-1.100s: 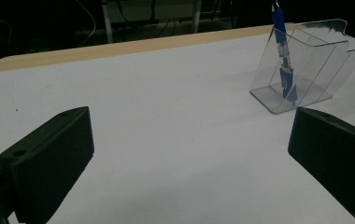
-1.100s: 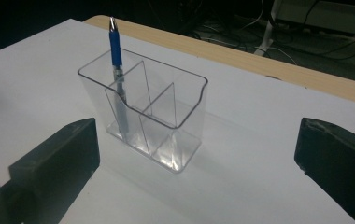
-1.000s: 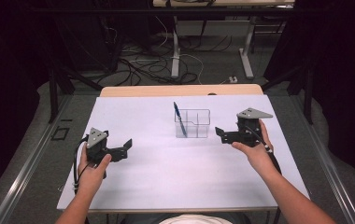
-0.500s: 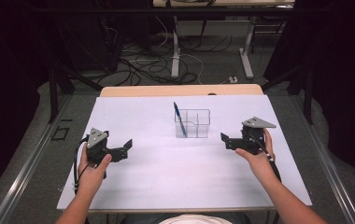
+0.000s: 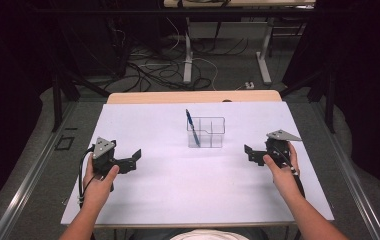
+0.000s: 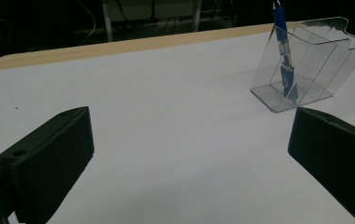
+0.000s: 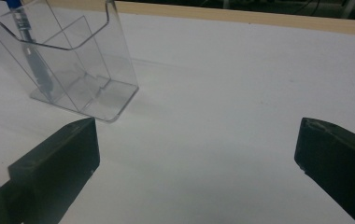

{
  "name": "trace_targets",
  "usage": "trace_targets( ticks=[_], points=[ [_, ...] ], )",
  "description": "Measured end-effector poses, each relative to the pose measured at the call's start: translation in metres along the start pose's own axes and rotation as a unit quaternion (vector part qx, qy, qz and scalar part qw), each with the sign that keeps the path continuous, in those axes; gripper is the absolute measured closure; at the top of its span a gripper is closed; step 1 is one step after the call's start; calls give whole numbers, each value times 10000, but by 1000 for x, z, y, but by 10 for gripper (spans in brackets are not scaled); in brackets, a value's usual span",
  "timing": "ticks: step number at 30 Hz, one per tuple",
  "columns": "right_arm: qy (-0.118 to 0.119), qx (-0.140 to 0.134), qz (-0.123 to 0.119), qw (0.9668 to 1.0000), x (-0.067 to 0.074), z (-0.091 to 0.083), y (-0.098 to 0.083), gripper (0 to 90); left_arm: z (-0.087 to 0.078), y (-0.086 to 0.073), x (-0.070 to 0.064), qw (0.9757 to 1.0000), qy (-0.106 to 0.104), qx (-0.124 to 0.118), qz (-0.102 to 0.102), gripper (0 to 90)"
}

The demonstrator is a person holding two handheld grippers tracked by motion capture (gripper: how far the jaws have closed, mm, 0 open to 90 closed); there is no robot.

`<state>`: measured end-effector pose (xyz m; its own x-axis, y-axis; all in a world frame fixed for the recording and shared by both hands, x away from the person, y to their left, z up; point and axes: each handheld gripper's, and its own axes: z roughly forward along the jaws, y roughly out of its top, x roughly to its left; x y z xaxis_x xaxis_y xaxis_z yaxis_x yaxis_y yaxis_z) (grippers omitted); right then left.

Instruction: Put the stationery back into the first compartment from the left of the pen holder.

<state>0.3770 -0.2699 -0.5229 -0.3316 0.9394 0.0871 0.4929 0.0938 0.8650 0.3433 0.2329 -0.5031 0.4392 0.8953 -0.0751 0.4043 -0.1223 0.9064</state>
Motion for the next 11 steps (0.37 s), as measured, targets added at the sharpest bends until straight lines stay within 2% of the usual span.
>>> trace_targets(
  ticks=[4,11],
  points=[
    [-60,20,85,9999,-8,1,-2,0,1,0,0,10000,-8,12,5,1],
    [-100,80,199,9997,-13,3,-4,0,1,0,1,10000,14,14,30,1]
  ],
)
